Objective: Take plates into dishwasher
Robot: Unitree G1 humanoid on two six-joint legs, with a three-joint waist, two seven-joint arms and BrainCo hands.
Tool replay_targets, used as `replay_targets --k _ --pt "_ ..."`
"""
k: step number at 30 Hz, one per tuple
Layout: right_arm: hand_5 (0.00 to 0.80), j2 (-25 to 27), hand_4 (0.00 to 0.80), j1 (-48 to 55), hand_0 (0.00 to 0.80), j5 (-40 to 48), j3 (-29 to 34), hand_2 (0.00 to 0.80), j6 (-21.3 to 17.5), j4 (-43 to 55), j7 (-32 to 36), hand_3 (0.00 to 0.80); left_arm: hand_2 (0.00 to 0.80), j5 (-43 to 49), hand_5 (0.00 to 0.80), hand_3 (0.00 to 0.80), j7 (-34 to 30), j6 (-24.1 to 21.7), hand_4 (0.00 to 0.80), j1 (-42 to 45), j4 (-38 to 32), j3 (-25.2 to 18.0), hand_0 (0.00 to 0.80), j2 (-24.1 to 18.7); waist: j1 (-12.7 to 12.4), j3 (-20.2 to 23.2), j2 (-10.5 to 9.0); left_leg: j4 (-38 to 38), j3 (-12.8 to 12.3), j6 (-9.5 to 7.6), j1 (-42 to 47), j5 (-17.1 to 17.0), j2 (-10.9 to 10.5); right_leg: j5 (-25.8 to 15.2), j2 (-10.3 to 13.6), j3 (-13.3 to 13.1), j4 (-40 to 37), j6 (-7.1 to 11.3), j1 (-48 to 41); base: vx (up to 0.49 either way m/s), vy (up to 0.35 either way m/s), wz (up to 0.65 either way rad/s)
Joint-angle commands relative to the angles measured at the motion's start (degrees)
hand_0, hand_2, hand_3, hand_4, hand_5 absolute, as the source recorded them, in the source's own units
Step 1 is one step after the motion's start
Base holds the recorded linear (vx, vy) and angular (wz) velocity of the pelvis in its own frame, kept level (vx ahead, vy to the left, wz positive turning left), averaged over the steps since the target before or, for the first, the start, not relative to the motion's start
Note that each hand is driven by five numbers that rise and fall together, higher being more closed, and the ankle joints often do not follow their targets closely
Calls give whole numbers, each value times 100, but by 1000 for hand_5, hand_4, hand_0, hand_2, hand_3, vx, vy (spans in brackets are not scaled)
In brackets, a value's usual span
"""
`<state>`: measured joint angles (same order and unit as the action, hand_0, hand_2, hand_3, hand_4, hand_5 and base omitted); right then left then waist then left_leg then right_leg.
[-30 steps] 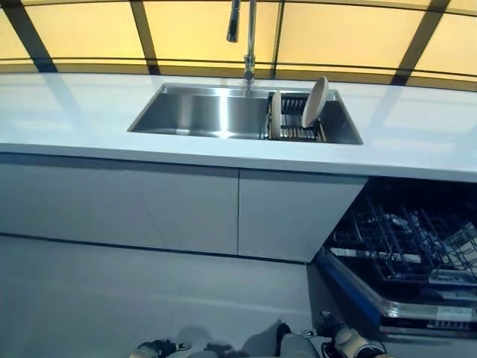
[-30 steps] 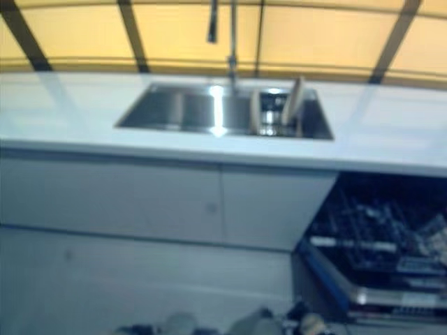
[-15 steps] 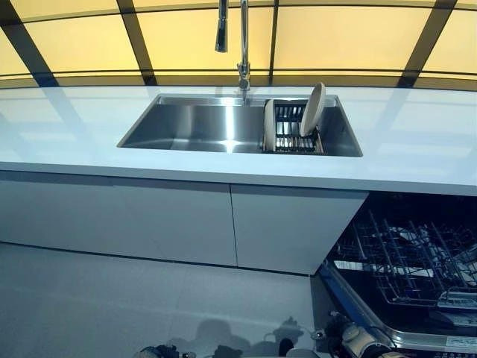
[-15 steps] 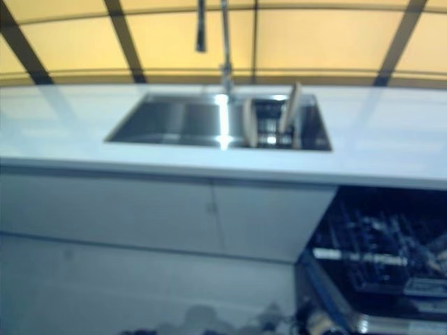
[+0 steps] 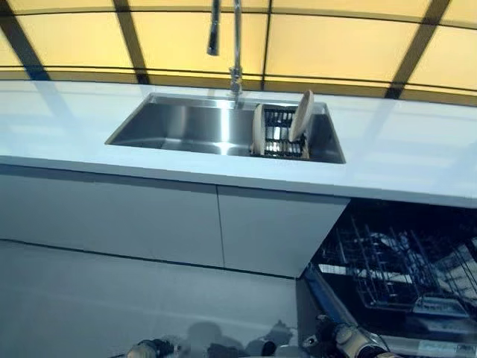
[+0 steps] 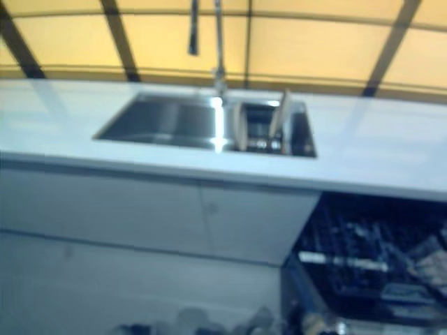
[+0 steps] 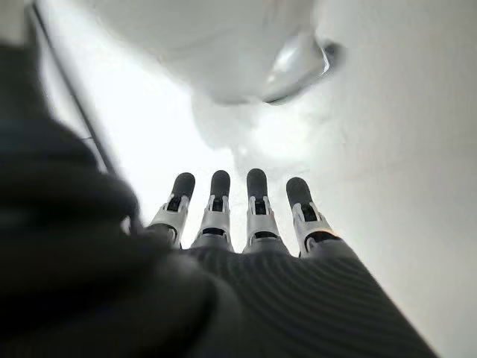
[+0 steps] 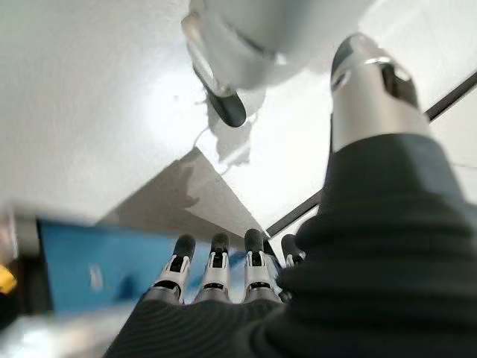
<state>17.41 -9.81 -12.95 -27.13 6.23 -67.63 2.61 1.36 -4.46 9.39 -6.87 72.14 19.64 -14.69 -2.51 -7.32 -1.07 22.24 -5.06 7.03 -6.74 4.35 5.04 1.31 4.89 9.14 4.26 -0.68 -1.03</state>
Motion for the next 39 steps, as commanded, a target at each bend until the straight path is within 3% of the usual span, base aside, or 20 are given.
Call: replay_targets --k 1,4,6,15,21,23,24,25,26,28,30,31,32,35,39 --pt "0 45 0 -378 0 44 -143 0 -319 287 -53 0 0 9 0 0 31 122 0 -50 -49 52 0 -163 -325 -279 177 -2101 112 -88 -425 -1677 245 489 140 -423 230 583 -1131 380 128 -58" --pt "0 -12 0 -497 0 110 -104 0 -77 300 -138 0 0 245 0 0 31 37 0 -49 -17 -3 0 -235 -352 -212 111 -2070 220 -245 -260 -1414 165 748 209 -561 393 634 -1205 238 75 -28" --pt "0 -69 0 -394 0 72 -65 0 -33 220 51 0 0 180 0 0 18 -28 0 -73 -38 15 0 -311 -353 -89 66 -2019 234 -307 -12 -1169 132 749 356 -367 489 688 -1137 248 36 -34" --pt "0 -291 0 -195 0 -122 -112 0 188 63 217 0 0 60 0 0 -147 130 0 -174 -39 235 0 -185 -444 122 -30 -2085 216 -304 -217 -1240 78 557 386 -245 -65 691 -1337 148 -27 -17" --pt "0 -304 0 -212 0 -197 -105 0 277 -38 396 0 0 137 0 0 59 147 0 -124 -35 27 0 -108 -522 49 -108 -1219 279 -372 -501 -836 -41 481 593 -235 -88 744 -1382 116 12 19" --pt "0 -332 0 -255 0 -97 -77 0 211 -44 399 0 0 294 0 0 65 30 0 -157 -21 -44 0 -115 -545 55 -111 -1068 203 -488 -527 -687 -82 577 658 -176 165 785 -1410 138 85 -26" --pt "0 -348 0 -209 0 -96 -24 0 141 6 382 0 0 504 0 0 1 -24 0 -180 -62 -3 0 -165 -546 83 -144 -1051 147 -582 -504 -620 -167 409 716 -129 563 838 -1400 154 120 -12" --pt "0 -326 0 -185 0 -133 -34 0 -24 85 430 0 0 676 0 0 -82 -83 0 -179 -134 43 0 -249 -453 66 -126 -1230 121 -671 -235 -603 -240 -278 913 -248 1695 972 -801 167 147 9" --pt "0 -261 0 -173 0 -163 -88 0 -202 180 465 0 0 833 0 0 -175 -168 0 -174 -185 111 0 -328 -335 24 -77 -1407 121 -710 35 -586 -250 -547 896 -378 2370 1015 -234 126 138 3" --pt "0 -132 0 -208 0 -253 -202 0 -381 334 526 0 0 899 0 0 -207 -155 0 -180 -259 218 0 -411 -119 -54 41 -1665 138 -706 469 -573 -171 -660 719 -464 2710 931 524 162 26 -7" --pt "0 36 0 -302 0 -398 -449 0 -641 762 878 0 0 446 0 0 -30 98 0 -223 -302 331 0 -532 28 -152 -78 -1893 86 -545 802 -616 -17 -535 710 -192 1149 845 357 223 -294 12" --pt "0 53 0 -412 0 -434 -580 0 -779 1011 1085 0 0 390 0 0 -23 150 0 -346 -284 272 0 -594 98 -200 -162 -1830 128 -521 804 -517 34 -571 637 -299 598 878 394 116 -430 21" --pt "0 59 0 -453 0 -461 -644 0 -874 1187 1185 0 0 434 0 0 -36 169 0 -423 -267 206 0 -621 140 -230 -200 -1730 146 -531 777 -440 74 -506 572 -428 523 880 395 84 -363 18" --pt "0 424 0 -354 0 -454 -653 0 -719 2402 1830 0 0 290 0 0 4 356 0 -304 -491 111 0 -668 187 -128 -266 -1748 -1 -380 807 -568 229 -433 470 -247 104 816 54 104 -200 43" --pt "0 1370 0 -441 0 15 -488 0 -883 3695 2894 0 0 370 0 0 -237 283 0 -92 -614 -6 0 -746 237 -36 -259 -2066 3 -211 939 -718 355 -450 446 -183 -317 804 -229 104 -67 12"
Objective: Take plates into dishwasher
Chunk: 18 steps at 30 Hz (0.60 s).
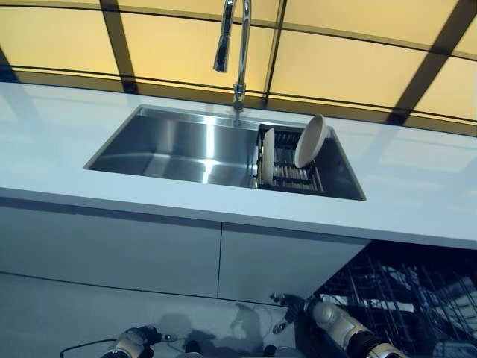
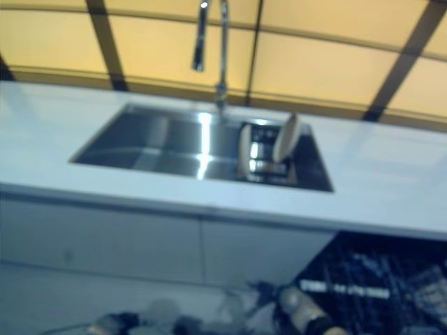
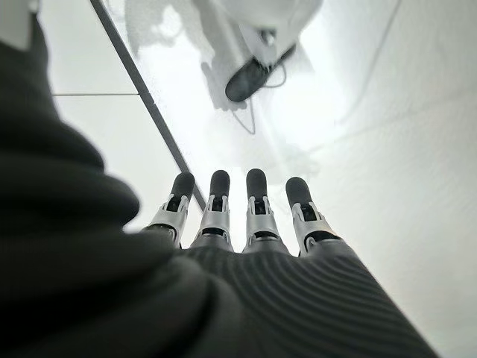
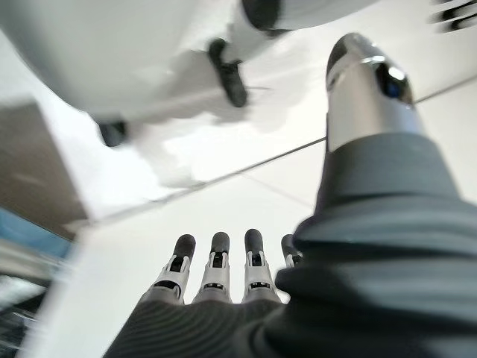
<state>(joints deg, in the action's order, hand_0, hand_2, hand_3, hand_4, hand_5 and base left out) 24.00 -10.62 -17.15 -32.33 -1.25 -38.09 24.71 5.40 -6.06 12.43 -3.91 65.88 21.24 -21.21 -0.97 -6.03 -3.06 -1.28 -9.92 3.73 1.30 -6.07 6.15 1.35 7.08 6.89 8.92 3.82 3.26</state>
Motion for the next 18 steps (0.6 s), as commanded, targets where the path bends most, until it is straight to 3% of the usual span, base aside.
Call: replay_targets --k 1,7,12,14,18 --pt "0 955 0 -427 0 668 48 0 -63 1090 889 0 0 -12 0 0 -121 -61 0 -343 17 -213 0 -130 104 -141 -54 190 497 147 185 311 254 -461 230 56 -857 369 -698 108 -24 -18" --pt "0 2044 0 -738 0 1799 583 0 573 2865 2161 0 0 -40 0 0 -269 -321 0 -175 51 -354 0 -355 252 -46 57 -193 419 239 345 289 288 -392 247 103 -926 430 -694 44 21 -13" --pt "0 2535 0 -881 0 3281 1207 0 1065 3553 3172 0 0 -28 0 0 -499 -435 0 -141 76 -434 0 -621 346 -36 70 -208 382 215 424 369 264 -307 268 43 -824 454 -671 32 18 -9" --pt "0 2668 0 -977 0 3932 1400 0 1031 3523 3160 0 0 19 0 0 -600 -463 0 -136 91 -455 0 -692 358 -18 61 -224 383 208 460 404 259 -298 266 21 -836 465 -690 39 3 -5" --pt "0 2708 0 -1445 0 6177 2192 0 1216 3040 3022 0 0 83 0 0 -821 -563 0 -85 66 -399 0 -789 346 65 59 -244 419 194 537 502 254 -237 259 -18 -843 483 -749 42 -1 -1"
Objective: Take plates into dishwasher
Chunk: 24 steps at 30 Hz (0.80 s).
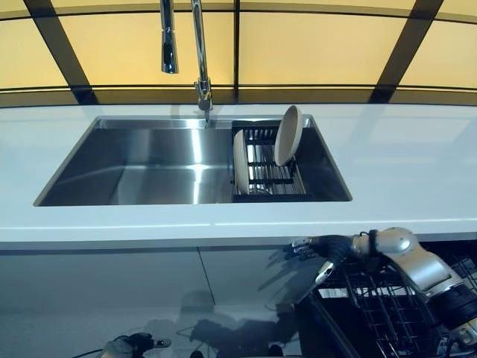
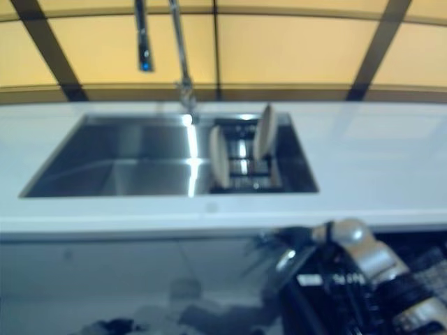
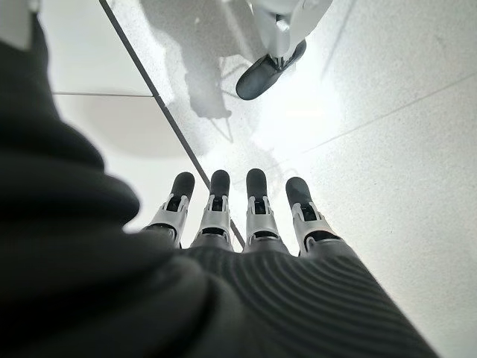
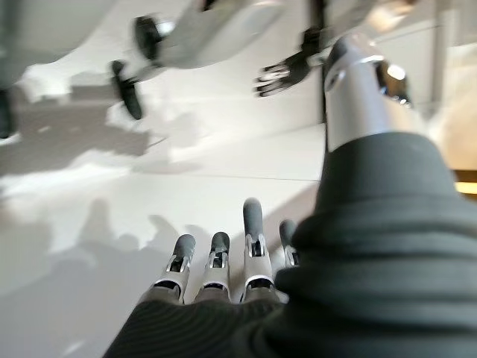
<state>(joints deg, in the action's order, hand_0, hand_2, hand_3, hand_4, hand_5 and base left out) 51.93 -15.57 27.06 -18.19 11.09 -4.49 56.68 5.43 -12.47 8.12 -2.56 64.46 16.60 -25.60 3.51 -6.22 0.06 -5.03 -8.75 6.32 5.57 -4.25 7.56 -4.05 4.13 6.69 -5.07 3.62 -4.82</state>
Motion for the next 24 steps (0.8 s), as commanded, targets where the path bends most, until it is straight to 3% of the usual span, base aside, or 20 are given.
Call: replay_targets --k 1,3,8,14,18,22,24 --pt "0 -160 0 -1074 0 2238 989 0 -22 -486 -291 0 0 120 0 0 -207 -158 0 -221 211 76 0 -341 -115 107 -252 129 311 -68 141 351 111 323 550 2 547 508 26 70 -8 -3" --pt "0 -310 0 -1327 0 2982 1427 0 85 -608 -736 0 0 175 0 0 -222 -219 0 -220 230 110 0 -298 -142 165 -244 123 334 -67 193 411 110 359 554 13 522 525 -38 74 -8 -3" --pt "0 -155 0 -2337 0 4566 2046 0 -173 -1250 -2584 0 0 98 0 0 -194 -397 0 -314 453 339 0 -178 -214 297 -206 161 385 -49 230 462 104 385 558 47 494 518 -135 41 15 -3" --pt "0 251 0 -3546 0 5628 2076 0 -536 -2012 -4223 0 0 -108 0 0 -155 -406 0 -425 738 606 0 -53 -302 411 -198 150 455 -4 249 465 80 397 558 100 406 491 -265 37 35 2" --pt "0 435 0 -4195 0 5577 1843 0 -1161 -2363 -5341 0 0 -213 0 0 -89 -358 0 -410 846 765 0 3 -370 476 -224 110 505 7 242 420 62 389 546 134 357 468 -318 22 10 1" --pt "0 642 0 -4936 0 4445 1298 0 -1060 -2750 -6437 0 0 -291 0 0 89 -135 0 -457 817 798 0 82 -437 501 -270 149 551 37 195 400 56 412 507 191 326 412 -358 11 -11 5" --pt "0 785 0 -5355 0 3969 808 0 -903 -3103 -6811 0 0 -374 0 0 141 -59 0 -476 813 776 0 81 -427 492 -364 540 445 59 110 499 89 446 504 164 405 333 -314 0 0 0"
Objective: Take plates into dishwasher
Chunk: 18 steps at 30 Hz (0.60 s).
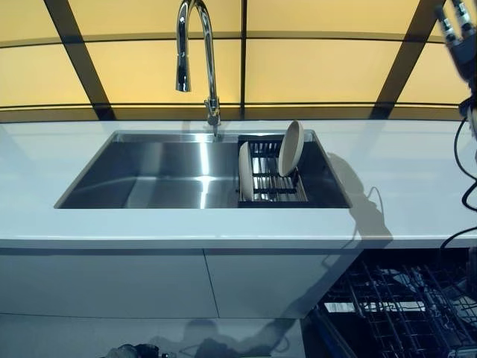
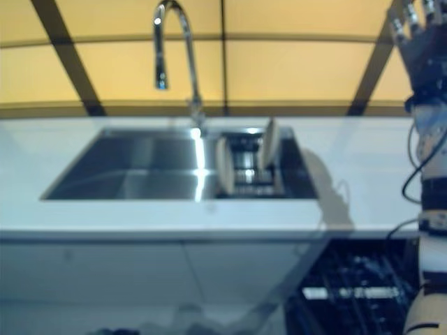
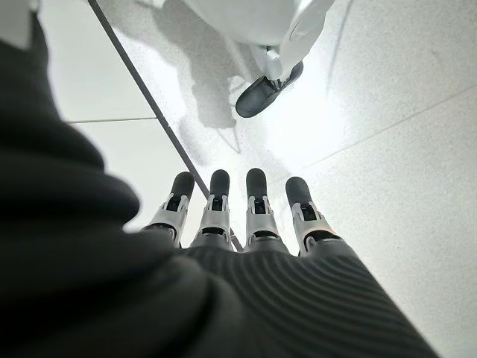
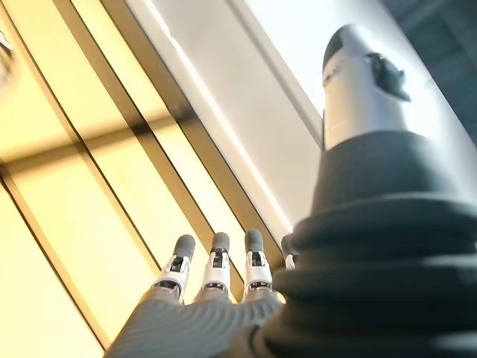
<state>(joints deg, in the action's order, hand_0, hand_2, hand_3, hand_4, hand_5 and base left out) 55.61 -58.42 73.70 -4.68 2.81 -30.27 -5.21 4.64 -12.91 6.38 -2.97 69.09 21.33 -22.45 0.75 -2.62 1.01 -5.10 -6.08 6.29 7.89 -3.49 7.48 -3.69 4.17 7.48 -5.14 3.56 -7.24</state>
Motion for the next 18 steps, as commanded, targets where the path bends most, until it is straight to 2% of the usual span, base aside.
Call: replay_targets --k 1,2,3,5,6,8,10,12,14,16,17,18 --pt "0 463 0 -1279 0 -976 -803 0 39 -694 -764 0 0 -273 0 0 182 107 0 -440 340 283 0 -226 -140 86 -552 1113 61 76 -216 590 69 449 531 58 472 268 -78 0 0 0" --pt "0 503 0 -1465 0 -1139 -1034 0 82 -812 -854 0 0 -243 0 0 173 88 0 -454 315 266 0 -220 -167 6 -589 1653 81 90 -475 638 30 452 544 29 533 215 -63 16 83 1" --pt "0 561 0 -1697 0 -1383 -1330 0 274 -875 -1193 0 0 -282 0 0 115 165 0 -541 179 322 0 -210 -262 -156 -534 1799 207 183 -1044 319 35 497 497 13 635 173 -131 23 148 5" --pt "0 634 0 -1808 0 -1829 -1511 0 557 -948 -1381 0 0 -51 0 0 -23 294 0 -582 9 307 0 -206 -228 -221 -475 1339 66 130 -845 305 113 481 571 111 758 258 -78 65 191 14" --pt "0 580 0 -1855 0 -2140 -1643 0 773 -889 -1498 0 0 -208 0 0 3 377 0 -615 -118 446 0 -251 -220 -255 -443 1094 175 35 -708 240 -45 344 636 58 809 385 28 37 168 9" --pt "0 551 0 -1899 0 -2952 -1788 0 1162 -951 -1264 0 0 -287 0 0 -6 505 0 -693 -258 379 0 -324 -228 -330 -410 836 147 -5 -577 113 -89 220 740 33 878 485 153 1 115 3" --pt "0 546 0 -2072 0 -3324 -2148 0 1305 -1100 -967 0 0 -413 0 0 44 610 0 -802 -251 399 0 -445 -253 -357 -427 688 45 -56 -500 138 -128 171 804 146 809 536 184 24 73 -2" --pt "0 480 0 -2281 0 -3333 -2480 0 1421 -1198 -813 0 0 -398 0 0 -72 575 0 -885 -153 368 0 -561 -269 -355 -467 777 -9 -119 -529 246 -185 198 818 198 787 515 217 62 70 -10" --pt "0 408 0 -2365 0 -3412 -2556 0 1564 -1208 -692 0 0 -366 0 0 -170 546 0 -943 -106 322 0 -585 -300 -381 -479 864 -78 -167 -585 297 -194 253 861 282 875 510 243 79 79 -11" --pt "0 394 0 -2344 0 -3619 -2582 0 1759 -1204 -609 0 0 -258 0 0 -290 577 0 -1025 -85 330 0 -563 -337 -389 -478 859 -118 -290 -663 315 -253 437 863 324 1142 499 211 113 69 1" --pt "0 385 0 -2326 0 -3787 -2605 0 1810 -1183 -552 0 0 -164 0 0 -321 584 0 -1040 -106 348 0 -566 -334 -426 -461 849 -115 -355 -656 300 -270 285 924 342 1726 553 414 104 62 10" --pt "0 376 0 -2321 0 -3988 -2659 0 1871 -1169 -495 0 0 -125 0 0 -326 601 0 -1045 -122 375 0 -580 -300 -480 -442 833 -90 -393 -631 288 -279 110 944 219 2334 611 757 149 33 10"
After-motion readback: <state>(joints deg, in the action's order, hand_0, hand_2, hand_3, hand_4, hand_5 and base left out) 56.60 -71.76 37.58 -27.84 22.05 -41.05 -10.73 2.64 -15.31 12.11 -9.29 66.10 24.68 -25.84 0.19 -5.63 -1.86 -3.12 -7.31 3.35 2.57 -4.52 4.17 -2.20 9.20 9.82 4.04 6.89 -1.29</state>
